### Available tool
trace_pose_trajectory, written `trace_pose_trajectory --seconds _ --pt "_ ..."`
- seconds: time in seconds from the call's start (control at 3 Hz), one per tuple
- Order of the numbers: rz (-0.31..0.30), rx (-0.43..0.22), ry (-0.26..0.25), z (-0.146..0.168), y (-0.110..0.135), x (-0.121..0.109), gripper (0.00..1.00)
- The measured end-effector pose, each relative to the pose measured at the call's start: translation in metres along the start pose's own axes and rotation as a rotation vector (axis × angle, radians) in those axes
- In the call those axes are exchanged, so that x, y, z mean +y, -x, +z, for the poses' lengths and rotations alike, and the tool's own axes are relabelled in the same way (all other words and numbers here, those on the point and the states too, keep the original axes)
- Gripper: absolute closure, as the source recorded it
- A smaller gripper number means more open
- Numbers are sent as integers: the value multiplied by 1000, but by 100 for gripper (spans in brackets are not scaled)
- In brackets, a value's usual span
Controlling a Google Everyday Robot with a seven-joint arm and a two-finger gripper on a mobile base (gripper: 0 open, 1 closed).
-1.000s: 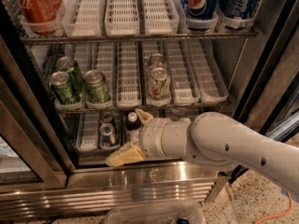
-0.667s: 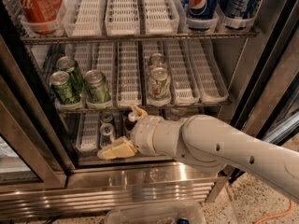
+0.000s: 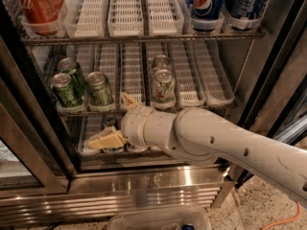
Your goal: Pick green can from middle shelf of fridge
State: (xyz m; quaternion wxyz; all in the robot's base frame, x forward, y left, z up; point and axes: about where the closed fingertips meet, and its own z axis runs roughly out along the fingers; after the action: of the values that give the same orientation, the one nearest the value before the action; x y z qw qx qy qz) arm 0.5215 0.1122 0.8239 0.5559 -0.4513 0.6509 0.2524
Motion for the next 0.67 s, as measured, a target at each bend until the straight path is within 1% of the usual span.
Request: trace_pose_trajectory --seconds 0.33,0.67 --pt "0 0 0 0 0 0 0" --pt "15 -11 -15 4 0 1 0"
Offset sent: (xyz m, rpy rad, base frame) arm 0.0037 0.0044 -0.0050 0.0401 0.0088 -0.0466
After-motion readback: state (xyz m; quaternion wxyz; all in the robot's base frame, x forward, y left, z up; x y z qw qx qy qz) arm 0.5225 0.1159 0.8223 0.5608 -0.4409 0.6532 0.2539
